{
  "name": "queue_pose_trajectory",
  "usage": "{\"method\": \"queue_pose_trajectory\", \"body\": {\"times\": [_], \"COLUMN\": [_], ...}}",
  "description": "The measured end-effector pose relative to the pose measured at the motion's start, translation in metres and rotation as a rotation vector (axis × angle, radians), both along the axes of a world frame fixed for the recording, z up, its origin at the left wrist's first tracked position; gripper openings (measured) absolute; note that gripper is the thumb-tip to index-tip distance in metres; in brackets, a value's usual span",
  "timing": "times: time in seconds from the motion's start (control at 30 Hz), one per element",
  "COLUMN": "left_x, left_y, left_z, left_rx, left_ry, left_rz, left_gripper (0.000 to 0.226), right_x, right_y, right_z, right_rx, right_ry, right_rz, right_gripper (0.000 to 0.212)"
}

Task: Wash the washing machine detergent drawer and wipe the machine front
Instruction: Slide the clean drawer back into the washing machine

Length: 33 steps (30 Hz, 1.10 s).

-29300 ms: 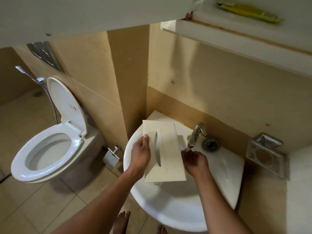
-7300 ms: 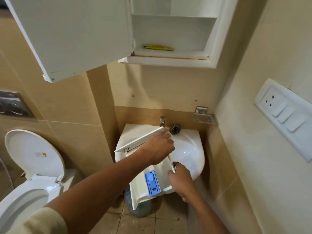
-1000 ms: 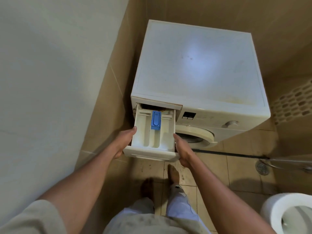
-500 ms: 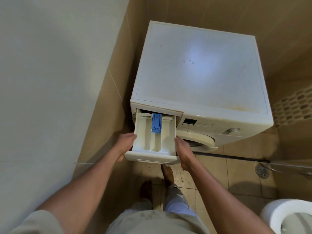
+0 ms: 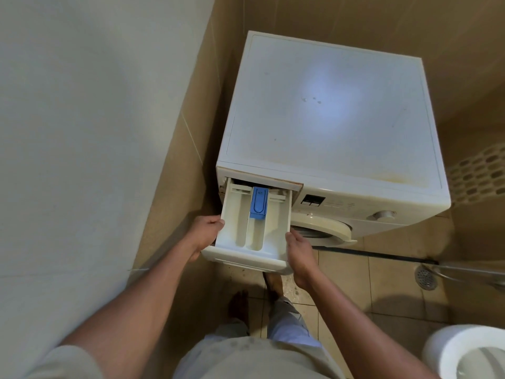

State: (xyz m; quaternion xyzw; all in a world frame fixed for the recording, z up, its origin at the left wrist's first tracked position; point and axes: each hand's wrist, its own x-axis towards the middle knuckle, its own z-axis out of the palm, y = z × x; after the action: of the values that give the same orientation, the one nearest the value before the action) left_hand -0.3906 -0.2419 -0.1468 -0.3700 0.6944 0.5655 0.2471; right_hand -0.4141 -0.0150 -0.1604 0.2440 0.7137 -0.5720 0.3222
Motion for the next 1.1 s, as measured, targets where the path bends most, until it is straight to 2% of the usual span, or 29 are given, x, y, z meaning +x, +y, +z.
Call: {"method": "queue_pose_trajectory", "body": {"times": [0.53, 0.67, 0.73, 0.8, 0.87, 0.97, 1.03, 1.07, 1.1], "left_x": [-0.041, -0.041, -0.037, -0.029, -0.018, -0.002, 0.004, 0.006, 0.007], "left_y": [-0.003, 0.0, 0.003, 0.007, 0.016, 0.036, 0.051, 0.058, 0.065], "left_z": [0.002, 0.001, 0.002, 0.001, 0.002, 0.0, -0.003, -0.003, -0.003], "left_rx": [0.042, 0.053, 0.067, 0.079, 0.164, 0.358, 0.452, 0.488, 0.529], "left_ry": [-0.017, -0.005, 0.006, 0.023, 0.012, 0.045, 0.073, 0.078, 0.082], "left_rz": [0.135, 0.244, 0.381, 0.557, 0.705, 0.911, 0.974, 0.977, 0.978], "left_gripper": [0.037, 0.037, 0.035, 0.04, 0.049, 0.057, 0.058, 0.054, 0.051], "right_x": [-0.043, -0.043, -0.041, -0.038, -0.029, -0.003, 0.019, 0.026, 0.03], "right_y": [-0.014, -0.014, -0.012, -0.009, -0.007, -0.013, -0.026, -0.034, -0.042], "right_z": [-0.012, -0.014, -0.015, -0.016, -0.017, -0.016, -0.015, -0.015, -0.015], "right_rx": [0.031, 0.019, 0.014, -0.032, -0.07, -0.226, -0.385, -0.442, -0.483], "right_ry": [-0.011, -0.025, -0.048, -0.054, -0.035, -0.068, -0.125, -0.153, -0.18], "right_rz": [-0.011, -0.044, -0.058, -0.144, -0.361, -0.661, -0.696, -0.695, -0.7], "right_gripper": [0.043, 0.041, 0.039, 0.036, 0.042, 0.074, 0.094, 0.095, 0.088]}}
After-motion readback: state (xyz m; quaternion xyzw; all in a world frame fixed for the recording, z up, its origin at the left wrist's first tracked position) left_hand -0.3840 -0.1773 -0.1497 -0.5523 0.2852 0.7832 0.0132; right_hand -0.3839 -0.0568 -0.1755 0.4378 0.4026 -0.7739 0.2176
